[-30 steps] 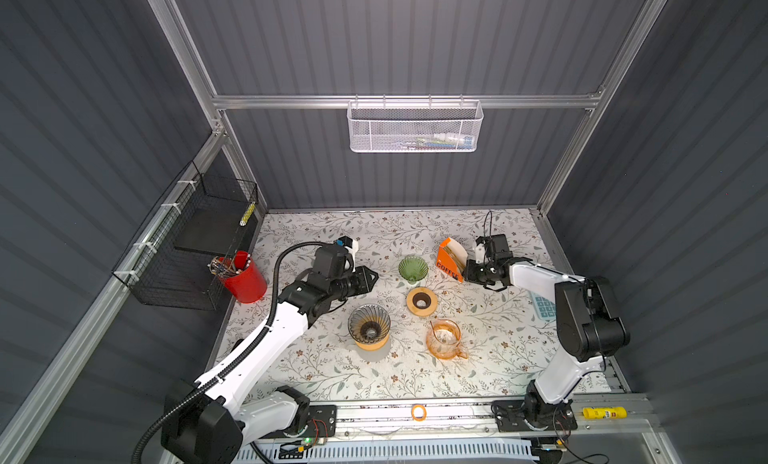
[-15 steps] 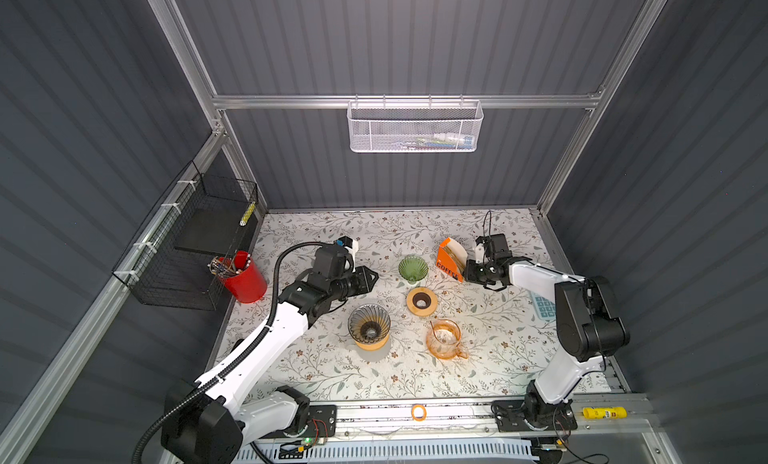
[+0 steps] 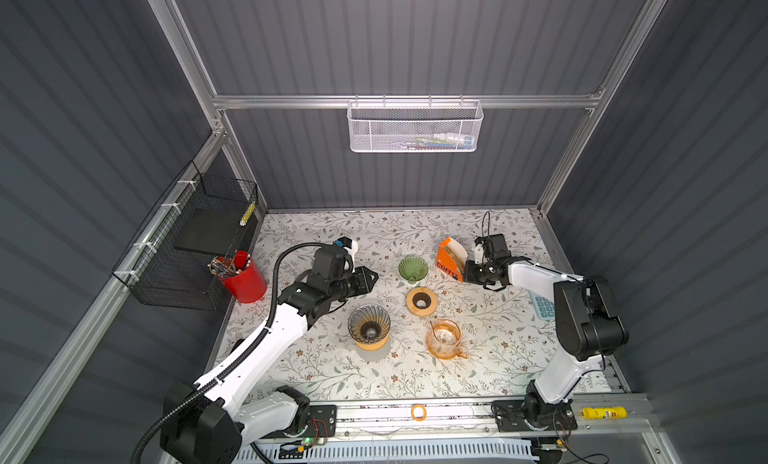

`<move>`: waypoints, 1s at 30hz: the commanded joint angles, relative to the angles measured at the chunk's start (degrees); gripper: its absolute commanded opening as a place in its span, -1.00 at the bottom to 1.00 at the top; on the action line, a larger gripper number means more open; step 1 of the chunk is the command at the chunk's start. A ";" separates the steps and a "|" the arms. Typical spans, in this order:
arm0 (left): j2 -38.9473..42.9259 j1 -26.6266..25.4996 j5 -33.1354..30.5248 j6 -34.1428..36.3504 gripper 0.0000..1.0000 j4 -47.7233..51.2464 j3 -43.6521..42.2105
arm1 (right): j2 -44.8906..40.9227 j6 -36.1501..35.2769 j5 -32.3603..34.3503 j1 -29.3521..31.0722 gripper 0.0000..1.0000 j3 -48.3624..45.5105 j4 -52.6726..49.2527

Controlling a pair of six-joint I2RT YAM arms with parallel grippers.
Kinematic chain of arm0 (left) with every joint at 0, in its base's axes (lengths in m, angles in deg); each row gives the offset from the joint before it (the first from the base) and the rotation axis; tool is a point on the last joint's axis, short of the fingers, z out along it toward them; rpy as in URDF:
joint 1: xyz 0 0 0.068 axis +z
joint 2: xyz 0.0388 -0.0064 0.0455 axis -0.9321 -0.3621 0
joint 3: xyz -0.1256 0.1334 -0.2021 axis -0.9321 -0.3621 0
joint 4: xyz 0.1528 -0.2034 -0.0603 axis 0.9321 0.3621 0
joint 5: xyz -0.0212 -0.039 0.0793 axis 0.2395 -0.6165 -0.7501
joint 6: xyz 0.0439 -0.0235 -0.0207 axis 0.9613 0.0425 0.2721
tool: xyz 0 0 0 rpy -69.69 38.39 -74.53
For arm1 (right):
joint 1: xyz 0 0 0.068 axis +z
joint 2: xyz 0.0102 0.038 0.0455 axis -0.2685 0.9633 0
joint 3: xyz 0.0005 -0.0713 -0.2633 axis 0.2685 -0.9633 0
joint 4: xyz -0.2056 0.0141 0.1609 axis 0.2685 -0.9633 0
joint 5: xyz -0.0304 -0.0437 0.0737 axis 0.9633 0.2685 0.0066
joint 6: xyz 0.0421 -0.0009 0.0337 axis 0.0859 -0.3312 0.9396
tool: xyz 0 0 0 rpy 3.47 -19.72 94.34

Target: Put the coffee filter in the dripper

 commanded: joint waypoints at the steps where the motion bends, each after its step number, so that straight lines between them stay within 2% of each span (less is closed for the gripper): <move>1: 1.29 0.34 0.58 -0.40 -0.49 -0.57 -0.71 | -0.76 -0.09 0.70 0.46 -1.00 0.57 -1.06; 11: 1.55 0.34 0.64 -0.40 -0.49 -0.65 -0.80 | -4.72 -0.01 1.65 0.49 -1.00 -1.21 -2.64; 28: 2.21 0.34 0.54 -0.40 -0.49 -0.48 -1.33 | -5.65 0.17 1.78 0.49 -1.00 -1.92 -3.32; 29: 2.23 0.36 0.57 -0.40 -0.49 -0.48 -1.33 | -5.57 0.17 1.69 0.49 -0.98 -1.77 -3.28; 30: 2.23 0.34 0.57 -0.40 -0.49 -0.48 -1.39 | -5.49 0.17 1.69 0.49 -0.86 -1.61 -3.28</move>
